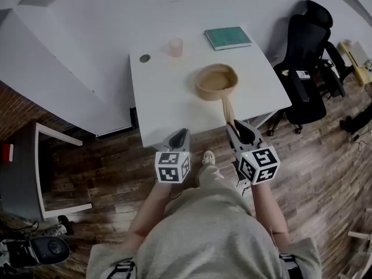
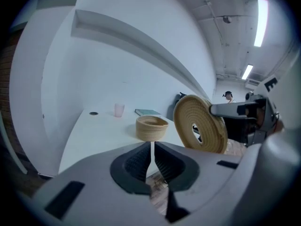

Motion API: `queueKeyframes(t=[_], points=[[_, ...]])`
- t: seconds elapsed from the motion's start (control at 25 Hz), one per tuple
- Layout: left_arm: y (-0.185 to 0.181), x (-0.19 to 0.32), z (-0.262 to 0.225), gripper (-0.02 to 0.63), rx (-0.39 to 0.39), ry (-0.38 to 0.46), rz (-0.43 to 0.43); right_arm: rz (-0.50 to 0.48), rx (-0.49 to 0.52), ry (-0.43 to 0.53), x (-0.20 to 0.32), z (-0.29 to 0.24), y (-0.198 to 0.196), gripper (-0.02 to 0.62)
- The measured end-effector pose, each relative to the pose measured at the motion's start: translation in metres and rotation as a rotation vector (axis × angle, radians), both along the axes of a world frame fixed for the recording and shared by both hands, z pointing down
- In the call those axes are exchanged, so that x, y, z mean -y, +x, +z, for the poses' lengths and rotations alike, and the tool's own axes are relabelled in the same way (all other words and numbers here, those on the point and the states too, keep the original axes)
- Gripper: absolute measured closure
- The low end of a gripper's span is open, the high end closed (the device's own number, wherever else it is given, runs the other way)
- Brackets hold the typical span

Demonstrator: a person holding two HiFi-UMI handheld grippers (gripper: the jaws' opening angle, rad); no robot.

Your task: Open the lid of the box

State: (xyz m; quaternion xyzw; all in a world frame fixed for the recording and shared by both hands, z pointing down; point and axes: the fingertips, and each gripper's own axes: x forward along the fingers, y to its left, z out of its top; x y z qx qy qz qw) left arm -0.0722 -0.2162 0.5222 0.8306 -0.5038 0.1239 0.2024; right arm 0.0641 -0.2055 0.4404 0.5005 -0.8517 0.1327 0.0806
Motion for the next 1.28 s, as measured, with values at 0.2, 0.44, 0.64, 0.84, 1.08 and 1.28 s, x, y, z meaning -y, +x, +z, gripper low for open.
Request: queueKeyframes(t=[0.2,0.44,0.64,0.84,1.08,1.28], points=[[-0.003,-0.028,-0.013,0.586,-0.006,0.021,-0.008,-0.008,0.016,0.005,-0.029,-0.003,-0.006,0.514],[-0.010,-0.055,-0.021,0.589,-0.005,0.034,-0.017,-0.028,0.022,0.009,-0.060,-0.002,-0.011,0.514],[-0.014,-0.074,-0.022,0.589,-0.014,0.035,-0.033,-0.041,0.030,0.004,-0.078,0.002,-0.013,0.514],[-0.014,-0.084,-0.024,0.589,-0.021,0.035,-0.035,-0.052,0.034,0.011,-0.088,0.001,-0.014,0.514],[-0.012,-0.087,-0.027,0.591,-0.013,0.042,-0.015,-0.054,0.045,0.013,-0.093,0.000,-0.016,0.514],[-0.010,-0.087,-0.030,0.591,-0.017,0.046,-0.005,-0.052,0.053,0.017,-0.093,-0.002,-0.015,0.515]])
